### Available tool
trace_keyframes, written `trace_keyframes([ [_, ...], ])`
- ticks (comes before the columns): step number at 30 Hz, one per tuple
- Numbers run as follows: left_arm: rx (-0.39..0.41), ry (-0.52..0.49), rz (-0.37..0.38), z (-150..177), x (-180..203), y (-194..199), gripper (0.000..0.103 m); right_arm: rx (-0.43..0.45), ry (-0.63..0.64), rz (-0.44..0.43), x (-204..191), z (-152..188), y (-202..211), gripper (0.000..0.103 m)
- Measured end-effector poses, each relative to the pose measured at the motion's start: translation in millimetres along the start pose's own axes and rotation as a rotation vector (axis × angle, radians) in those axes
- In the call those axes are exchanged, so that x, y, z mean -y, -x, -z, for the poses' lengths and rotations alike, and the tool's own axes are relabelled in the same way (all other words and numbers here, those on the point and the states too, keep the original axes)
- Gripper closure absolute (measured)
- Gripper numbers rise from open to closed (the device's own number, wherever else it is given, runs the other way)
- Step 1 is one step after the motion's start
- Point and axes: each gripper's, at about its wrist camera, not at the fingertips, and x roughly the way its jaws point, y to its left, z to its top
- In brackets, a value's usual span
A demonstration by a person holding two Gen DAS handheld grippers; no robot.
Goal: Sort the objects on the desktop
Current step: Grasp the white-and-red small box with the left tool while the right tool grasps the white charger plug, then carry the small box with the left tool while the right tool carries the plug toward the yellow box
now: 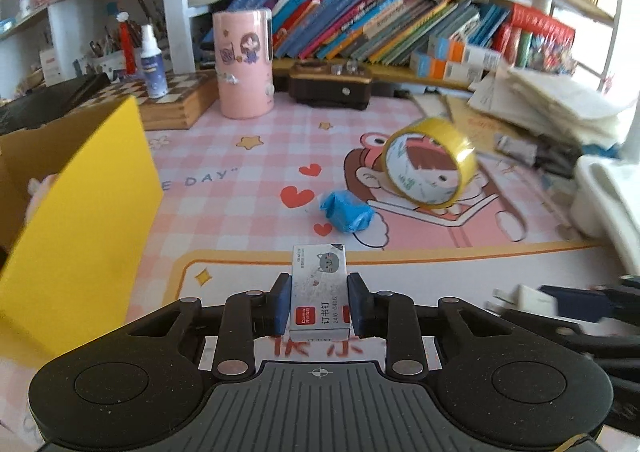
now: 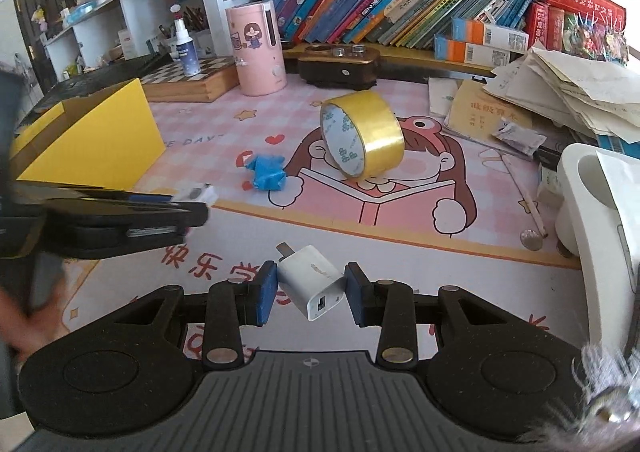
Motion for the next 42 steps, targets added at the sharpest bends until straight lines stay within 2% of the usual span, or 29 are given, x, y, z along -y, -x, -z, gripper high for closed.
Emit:
trace_keyframes([
  [8, 0.057, 0.023, 0.051, 10, -13, 53, 0.075, -0.021, -0.015, -0.023, -12, 5, 20, 0.069],
  [14, 0.094, 0.053, 0.086, 22, -25, 86, 0.075, 0.01, 0.007, -0.023, -35, 8, 42, 0.069],
  [22, 0.087, 0.049, 0.125, 54, -47, 115, 0.075, 0.009, 0.007, 0.025, -72, 25, 64, 0.069],
  [30, 0.092, 0.043, 0.14, 88, -89, 156, 0.075, 0.009, -0.002, 0.057, -130, 49, 83, 0.069],
  [36, 0.096, 0.032, 0.139, 113, -123, 189, 0.075, 0.003, 0.0, 0.042, -183, 69, 99, 0.069],
  [42, 0.109, 0.026, 0.106, 136, -160, 219, 0.075, 0.017, 0.0, 0.017, -233, 90, 112, 0.069],
])
